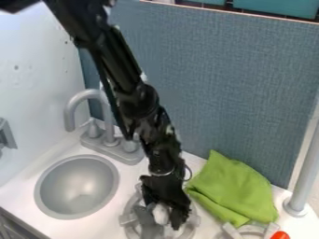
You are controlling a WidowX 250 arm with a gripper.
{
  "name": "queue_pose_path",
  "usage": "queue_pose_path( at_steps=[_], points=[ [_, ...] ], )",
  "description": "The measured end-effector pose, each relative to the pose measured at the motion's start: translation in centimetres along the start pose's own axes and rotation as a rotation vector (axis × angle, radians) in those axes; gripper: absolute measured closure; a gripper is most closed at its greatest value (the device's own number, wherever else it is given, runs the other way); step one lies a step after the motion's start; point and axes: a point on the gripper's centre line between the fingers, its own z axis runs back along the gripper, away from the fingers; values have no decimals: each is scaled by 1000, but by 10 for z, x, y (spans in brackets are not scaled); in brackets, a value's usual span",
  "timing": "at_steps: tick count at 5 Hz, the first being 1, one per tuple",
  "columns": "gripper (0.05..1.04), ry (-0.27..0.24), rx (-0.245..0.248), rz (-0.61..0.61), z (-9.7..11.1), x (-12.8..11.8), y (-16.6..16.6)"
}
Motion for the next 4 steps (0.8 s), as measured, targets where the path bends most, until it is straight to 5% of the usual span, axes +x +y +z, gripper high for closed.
queue_pose_path(
  at_steps=[1, 4],
  points=[
    [81, -42, 1, 1, 25, 3, -1],
    [83, 72, 79, -97, 53, -54, -41]
  ],
)
